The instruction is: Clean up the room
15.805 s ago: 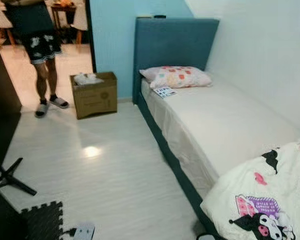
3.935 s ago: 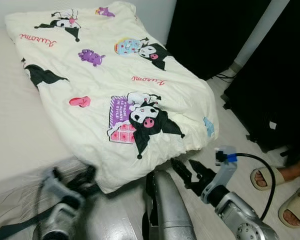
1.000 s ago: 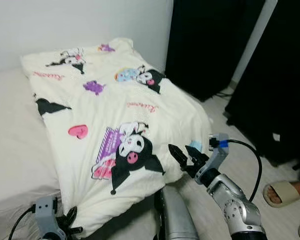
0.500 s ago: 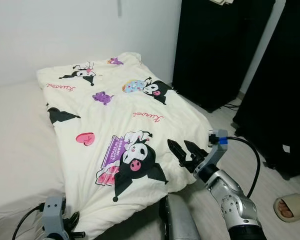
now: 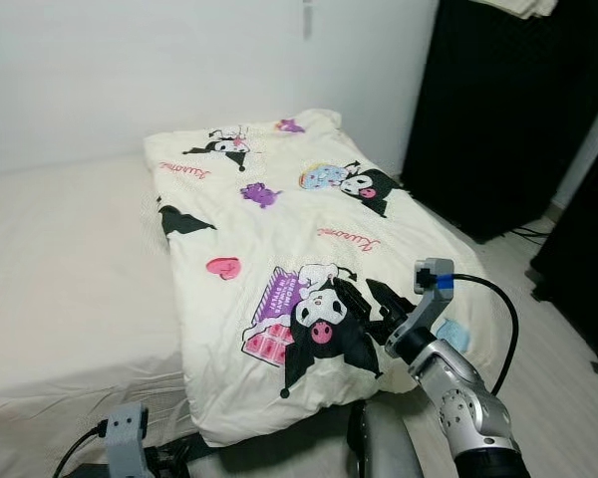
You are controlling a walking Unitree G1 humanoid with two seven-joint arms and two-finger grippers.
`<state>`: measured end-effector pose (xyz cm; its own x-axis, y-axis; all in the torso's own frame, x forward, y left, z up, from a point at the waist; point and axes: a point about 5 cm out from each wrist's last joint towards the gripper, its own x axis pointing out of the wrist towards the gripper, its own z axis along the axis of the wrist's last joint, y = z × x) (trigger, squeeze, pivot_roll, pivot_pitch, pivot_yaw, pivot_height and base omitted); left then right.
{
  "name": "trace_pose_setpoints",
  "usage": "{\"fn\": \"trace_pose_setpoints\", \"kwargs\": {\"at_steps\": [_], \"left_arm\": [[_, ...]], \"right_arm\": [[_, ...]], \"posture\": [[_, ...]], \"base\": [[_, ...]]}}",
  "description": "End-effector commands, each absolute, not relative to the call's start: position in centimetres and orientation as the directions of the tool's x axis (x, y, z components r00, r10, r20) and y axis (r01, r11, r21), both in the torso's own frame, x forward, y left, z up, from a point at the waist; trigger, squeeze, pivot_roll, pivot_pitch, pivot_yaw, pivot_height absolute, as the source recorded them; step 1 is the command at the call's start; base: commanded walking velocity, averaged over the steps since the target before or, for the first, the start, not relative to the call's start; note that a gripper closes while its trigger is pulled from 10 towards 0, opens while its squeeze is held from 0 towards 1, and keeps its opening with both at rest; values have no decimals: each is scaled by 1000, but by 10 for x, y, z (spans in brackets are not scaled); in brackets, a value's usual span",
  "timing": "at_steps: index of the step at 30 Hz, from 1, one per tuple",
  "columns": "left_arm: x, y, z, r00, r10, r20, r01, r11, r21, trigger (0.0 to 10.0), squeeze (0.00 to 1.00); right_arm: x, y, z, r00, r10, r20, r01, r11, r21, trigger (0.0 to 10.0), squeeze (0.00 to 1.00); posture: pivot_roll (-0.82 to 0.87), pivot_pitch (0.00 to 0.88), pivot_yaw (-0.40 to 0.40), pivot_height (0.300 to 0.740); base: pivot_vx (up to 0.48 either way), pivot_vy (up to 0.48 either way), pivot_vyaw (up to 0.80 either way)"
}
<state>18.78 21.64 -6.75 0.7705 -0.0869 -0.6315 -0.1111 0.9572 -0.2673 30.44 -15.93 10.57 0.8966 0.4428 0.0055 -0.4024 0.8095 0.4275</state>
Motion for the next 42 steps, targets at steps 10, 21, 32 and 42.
{"fn": "trace_pose_setpoints", "kwargs": {"at_steps": [10,21,32,42], "left_arm": [[198,230,-60,813,-9,-582,-271,880,-391,10000,1000],[260,209,-17,944,-161,-286,-66,761,-646,10000,0],[242,209,-37,883,-135,-450,-173,797,-578,10000,0],[214,210,-58,795,-109,-596,-266,821,-505,10000,0]], "right_arm": [[304,-153,96,883,469,-8,-421,800,429,10000,0],[290,-137,45,842,513,-170,-381,786,486,10000,0],[253,-147,-22,770,453,-449,-217,848,483,10000,0],[238,-148,-41,715,438,-545,-194,873,448,10000,0]], "posture": [[-22,0,-4,546],[-3,0,-26,580],[19,0,-41,619],[32,0,-54,643]], "base": [[0,0,0],[0,0,0],[0,0,0],[-144,0,0]]}}
